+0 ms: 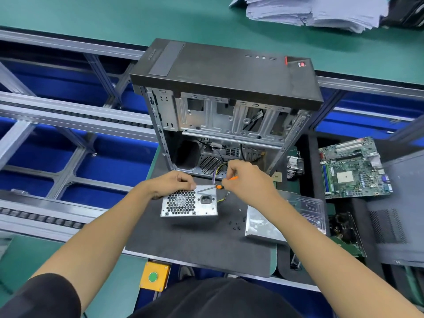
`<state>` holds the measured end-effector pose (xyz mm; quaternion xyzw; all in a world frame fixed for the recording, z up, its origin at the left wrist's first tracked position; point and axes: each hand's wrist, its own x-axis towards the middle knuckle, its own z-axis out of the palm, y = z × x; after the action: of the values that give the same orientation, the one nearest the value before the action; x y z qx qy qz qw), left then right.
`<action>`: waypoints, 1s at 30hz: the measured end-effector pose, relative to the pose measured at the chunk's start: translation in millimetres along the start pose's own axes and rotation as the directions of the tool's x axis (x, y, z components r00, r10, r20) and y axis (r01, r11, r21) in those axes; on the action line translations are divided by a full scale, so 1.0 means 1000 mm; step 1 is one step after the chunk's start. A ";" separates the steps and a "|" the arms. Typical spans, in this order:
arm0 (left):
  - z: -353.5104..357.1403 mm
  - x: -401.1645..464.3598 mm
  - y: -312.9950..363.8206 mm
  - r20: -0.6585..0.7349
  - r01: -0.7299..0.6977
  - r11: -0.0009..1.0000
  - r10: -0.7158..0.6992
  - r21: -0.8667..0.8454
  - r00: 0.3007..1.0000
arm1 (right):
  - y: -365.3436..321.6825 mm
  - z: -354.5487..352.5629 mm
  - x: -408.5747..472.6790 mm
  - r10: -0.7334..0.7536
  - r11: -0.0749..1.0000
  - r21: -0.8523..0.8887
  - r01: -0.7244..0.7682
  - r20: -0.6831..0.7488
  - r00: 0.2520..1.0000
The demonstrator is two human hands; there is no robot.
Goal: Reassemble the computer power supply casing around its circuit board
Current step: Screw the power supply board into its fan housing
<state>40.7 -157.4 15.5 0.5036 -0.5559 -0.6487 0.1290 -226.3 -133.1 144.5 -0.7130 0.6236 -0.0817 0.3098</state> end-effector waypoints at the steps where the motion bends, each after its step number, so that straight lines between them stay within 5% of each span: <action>1: 0.000 0.000 0.000 0.005 0.010 1.000 -0.010 0.005 1.000 | -0.001 0.001 0.001 -0.014 1.000 -0.017 0.014 -0.015 1.000; 9: -0.002 -0.004 0.006 -0.034 0.092 0.995 -0.090 0.050 0.995 | -0.013 0.002 0.009 -0.120 0.990 -0.094 0.107 -0.146 0.982; 17: 0.001 -0.006 0.011 -0.023 -0.012 0.994 0.015 0.109 1.000 | 0.001 -0.006 0.007 -0.051 0.998 0.012 0.054 -0.159 0.986; 30: -0.006 -0.005 0.024 0.060 0.043 0.971 -0.058 0.236 0.997 | 0.027 -0.023 -0.009 -0.086 0.981 0.161 0.113 -0.164 0.983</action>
<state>38.4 -165.7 38.8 0.5075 -0.6195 -0.5979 0.0338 -262.8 -132.9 150.1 -0.7058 0.6003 -0.2055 0.3151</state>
